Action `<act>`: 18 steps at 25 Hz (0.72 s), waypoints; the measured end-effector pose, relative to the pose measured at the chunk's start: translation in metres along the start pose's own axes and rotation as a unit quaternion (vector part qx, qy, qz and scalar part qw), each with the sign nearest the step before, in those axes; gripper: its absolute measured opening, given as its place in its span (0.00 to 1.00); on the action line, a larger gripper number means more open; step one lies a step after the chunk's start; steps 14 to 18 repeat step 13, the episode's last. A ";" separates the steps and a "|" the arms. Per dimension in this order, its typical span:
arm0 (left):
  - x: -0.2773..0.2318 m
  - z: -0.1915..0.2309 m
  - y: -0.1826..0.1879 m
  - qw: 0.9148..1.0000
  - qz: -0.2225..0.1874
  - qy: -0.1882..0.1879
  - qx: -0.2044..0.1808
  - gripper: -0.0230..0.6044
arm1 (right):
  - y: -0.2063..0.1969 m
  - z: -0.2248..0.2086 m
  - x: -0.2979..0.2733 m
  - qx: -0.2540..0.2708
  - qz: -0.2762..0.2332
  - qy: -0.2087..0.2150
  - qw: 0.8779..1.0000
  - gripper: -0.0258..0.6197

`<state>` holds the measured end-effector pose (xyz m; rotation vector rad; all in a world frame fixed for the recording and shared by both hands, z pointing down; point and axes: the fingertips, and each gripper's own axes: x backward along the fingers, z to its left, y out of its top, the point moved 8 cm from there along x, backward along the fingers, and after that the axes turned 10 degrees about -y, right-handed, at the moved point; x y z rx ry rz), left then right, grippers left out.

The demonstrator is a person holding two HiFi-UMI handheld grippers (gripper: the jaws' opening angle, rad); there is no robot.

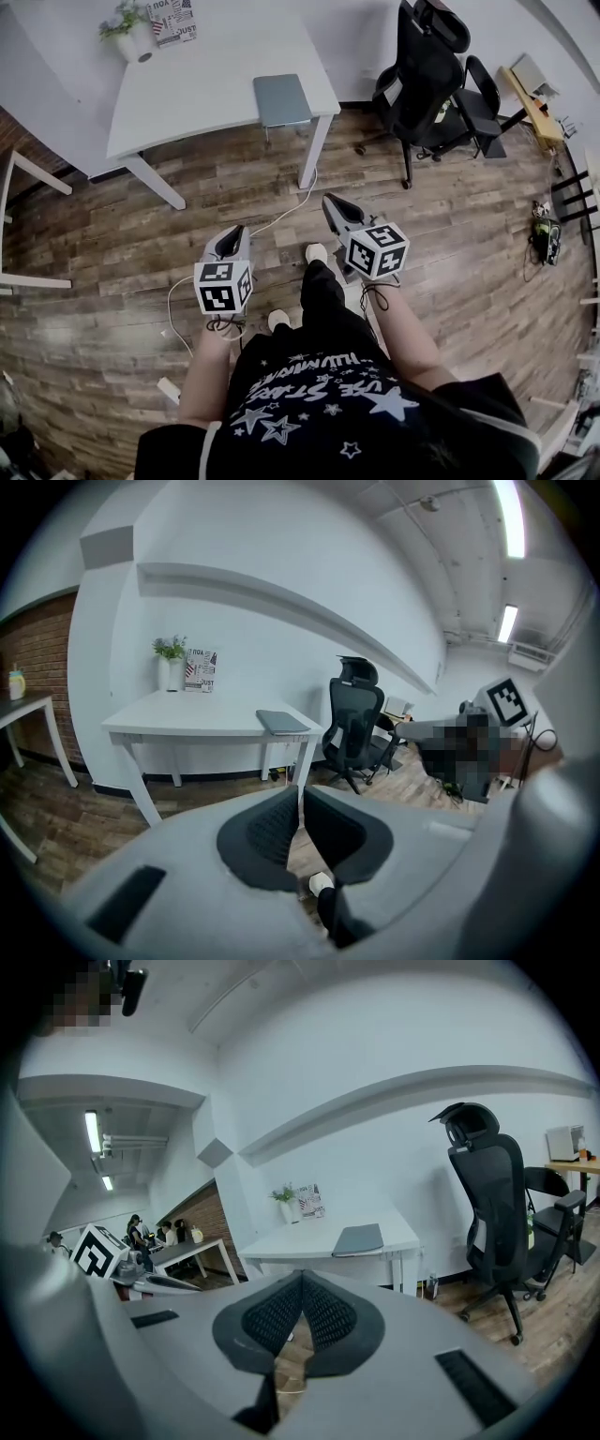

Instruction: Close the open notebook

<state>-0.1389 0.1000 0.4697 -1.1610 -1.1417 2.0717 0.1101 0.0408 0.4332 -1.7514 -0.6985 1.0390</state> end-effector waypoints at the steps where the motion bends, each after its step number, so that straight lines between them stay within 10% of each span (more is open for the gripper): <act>1: 0.005 -0.001 -0.004 1.000 0.002 -0.001 0.000 0.09 | -0.004 0.004 0.006 0.000 0.002 -0.002 1.000 0.05; 18: 0.040 -0.019 -0.028 0.999 -0.008 -0.020 -0.028 0.09 | -0.038 0.026 0.046 0.010 0.018 -0.007 1.000 0.05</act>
